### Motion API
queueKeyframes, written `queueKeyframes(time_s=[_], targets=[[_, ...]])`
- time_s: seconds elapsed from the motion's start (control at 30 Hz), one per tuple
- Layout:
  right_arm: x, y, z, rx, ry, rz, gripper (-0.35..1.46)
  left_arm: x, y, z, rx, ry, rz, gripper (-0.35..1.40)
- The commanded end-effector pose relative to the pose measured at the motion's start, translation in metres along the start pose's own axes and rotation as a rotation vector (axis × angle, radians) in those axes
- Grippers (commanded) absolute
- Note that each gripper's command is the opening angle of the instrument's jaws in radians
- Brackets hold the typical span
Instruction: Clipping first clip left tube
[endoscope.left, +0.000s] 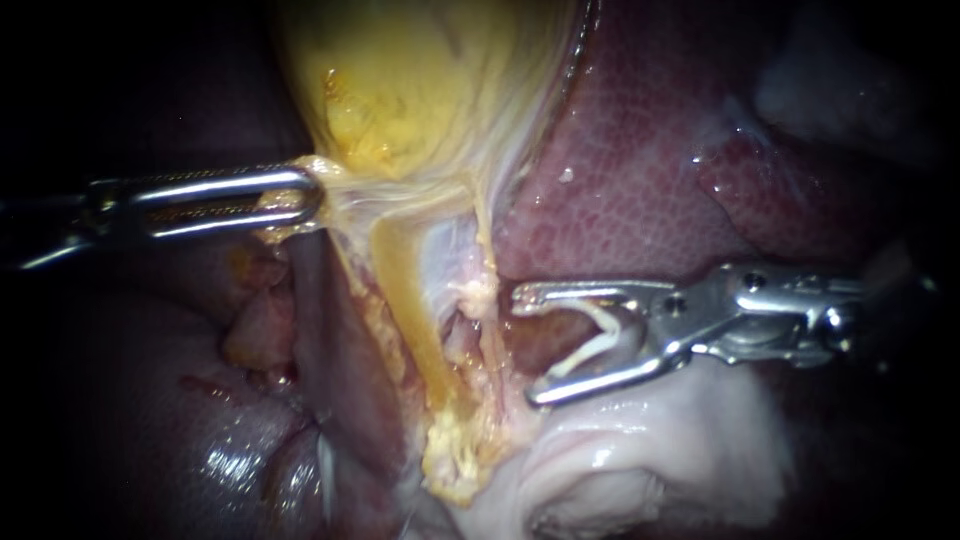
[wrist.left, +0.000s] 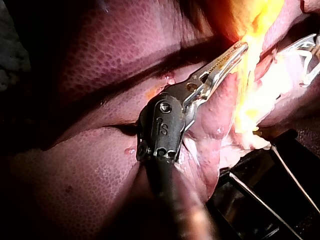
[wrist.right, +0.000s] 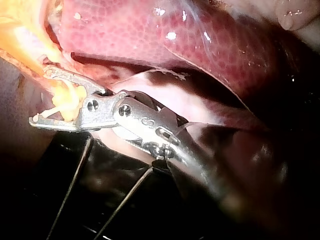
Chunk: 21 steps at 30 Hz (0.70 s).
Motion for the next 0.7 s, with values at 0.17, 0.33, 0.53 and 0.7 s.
queueKeyframes(time_s=[0.17, 0.33, 0.53, 0.7], targets=[[-0.0049, 0.0024, 0.0029, 0.019, -0.019, 0.036, 0.6, -0.0001, -0.0004, -0.0001, -0.003, 0.0, 0.0, -0.35], [-0.0078, 0.0043, 0.0047, 0.024, -0.035, 0.057, 0.6, -0.0001, -0.0007, -0.0001, 0.001, 0.0, 0.0, -0.35], [-0.0087, 0.0047, 0.006, 0.044, -0.04, 0.078, 0.6, 0.0, -0.0007, 0.0, 0.003, 0.0, 0.001, -0.35], [-0.008, 0.0032, 0.0067, 0.104, -0.05, 0.095, 0.59, 0.0001, -0.0004, 0.0002, 0.003, 0.0, 0.001, -0.35]])
